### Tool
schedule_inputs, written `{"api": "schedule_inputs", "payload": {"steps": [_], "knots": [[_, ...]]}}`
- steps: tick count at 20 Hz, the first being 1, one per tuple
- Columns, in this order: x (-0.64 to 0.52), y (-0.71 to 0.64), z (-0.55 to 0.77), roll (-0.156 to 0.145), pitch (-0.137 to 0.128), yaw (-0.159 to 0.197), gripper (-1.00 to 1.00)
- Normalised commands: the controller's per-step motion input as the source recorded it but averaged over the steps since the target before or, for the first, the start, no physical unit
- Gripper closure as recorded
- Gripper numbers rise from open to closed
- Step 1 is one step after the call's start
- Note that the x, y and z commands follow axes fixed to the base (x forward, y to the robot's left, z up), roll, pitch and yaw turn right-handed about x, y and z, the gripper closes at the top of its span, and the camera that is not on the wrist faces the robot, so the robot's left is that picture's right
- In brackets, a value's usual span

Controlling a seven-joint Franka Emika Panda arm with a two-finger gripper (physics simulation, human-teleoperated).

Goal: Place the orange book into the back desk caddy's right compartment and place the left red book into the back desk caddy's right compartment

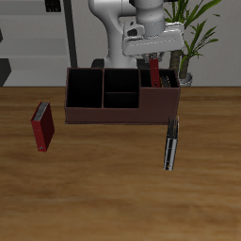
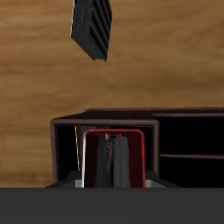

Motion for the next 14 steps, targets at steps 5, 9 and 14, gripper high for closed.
{"api": "schedule_inputs", "payload": {"steps": [5, 9, 14], "knots": [[-0.16, -0.09, 0.04, -0.030, -0.094, 0.080, 1.00], [-0.11, -0.05, -0.08, -0.017, -0.024, 0.026, 1.00], [0.04, -0.09, -0.07, -0.045, -0.040, 0.050, 1.00]]}}
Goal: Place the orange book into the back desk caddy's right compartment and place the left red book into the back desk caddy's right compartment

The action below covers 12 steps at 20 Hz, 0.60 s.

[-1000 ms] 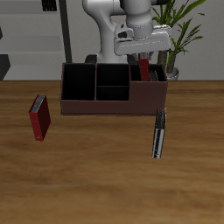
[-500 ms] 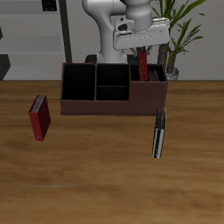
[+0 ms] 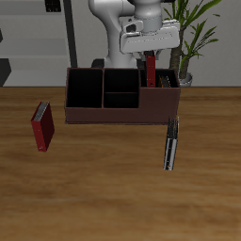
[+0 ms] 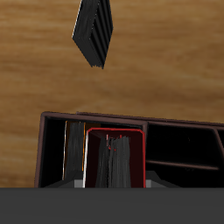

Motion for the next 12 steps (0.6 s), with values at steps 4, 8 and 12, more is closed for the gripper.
{"api": "schedule_inputs", "payload": {"steps": [4, 8, 12], "knots": [[0.06, -0.05, -0.17, 0.002, 0.026, 0.008, 1.00], [0.05, 0.01, -0.34, 0.030, 0.121, -0.019, 1.00], [0.05, -0.01, -0.16, 0.028, 0.093, -0.029, 1.00]]}}
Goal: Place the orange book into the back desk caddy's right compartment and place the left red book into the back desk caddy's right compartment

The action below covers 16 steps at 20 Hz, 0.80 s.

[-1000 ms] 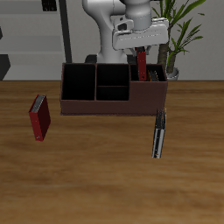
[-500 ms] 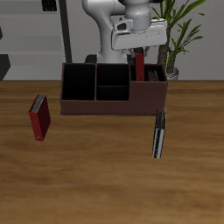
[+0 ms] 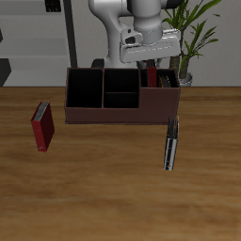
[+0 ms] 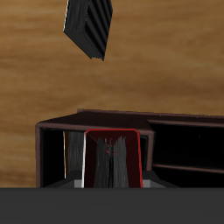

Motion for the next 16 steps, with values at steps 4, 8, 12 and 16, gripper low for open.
{"api": "schedule_inputs", "payload": {"steps": [4, 8, 12, 16], "knots": [[0.02, -0.02, -0.03, 0.020, 0.056, -0.017, -1.00], [-0.05, 0.02, 0.03, 0.035, 0.018, -0.008, -1.00], [0.01, -0.03, 0.08, 0.010, 0.031, -0.019, -1.00], [-0.03, 0.01, 0.08, 0.010, -0.005, 0.002, -1.00]]}}
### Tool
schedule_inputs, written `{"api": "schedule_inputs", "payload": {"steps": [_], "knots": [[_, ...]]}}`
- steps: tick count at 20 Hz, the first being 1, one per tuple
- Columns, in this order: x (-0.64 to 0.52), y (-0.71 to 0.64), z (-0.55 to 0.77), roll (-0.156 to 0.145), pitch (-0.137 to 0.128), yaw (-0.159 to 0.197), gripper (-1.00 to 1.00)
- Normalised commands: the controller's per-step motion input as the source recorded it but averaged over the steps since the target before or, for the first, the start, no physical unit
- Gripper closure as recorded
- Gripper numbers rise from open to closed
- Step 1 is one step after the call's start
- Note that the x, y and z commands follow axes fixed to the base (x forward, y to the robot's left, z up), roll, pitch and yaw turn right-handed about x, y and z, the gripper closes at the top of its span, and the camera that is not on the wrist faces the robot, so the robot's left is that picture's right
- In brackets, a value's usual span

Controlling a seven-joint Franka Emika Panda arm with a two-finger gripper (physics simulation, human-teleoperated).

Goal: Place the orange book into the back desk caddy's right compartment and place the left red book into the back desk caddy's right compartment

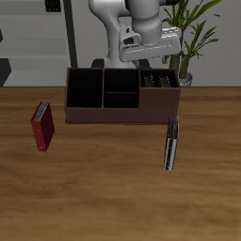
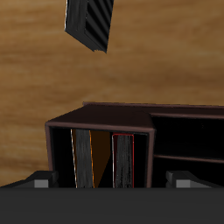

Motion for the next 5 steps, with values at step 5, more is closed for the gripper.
{"api": "schedule_inputs", "payload": {"steps": [5], "knots": [[0.03, -0.01, 0.13, -0.012, -0.019, -0.007, -1.00]]}}
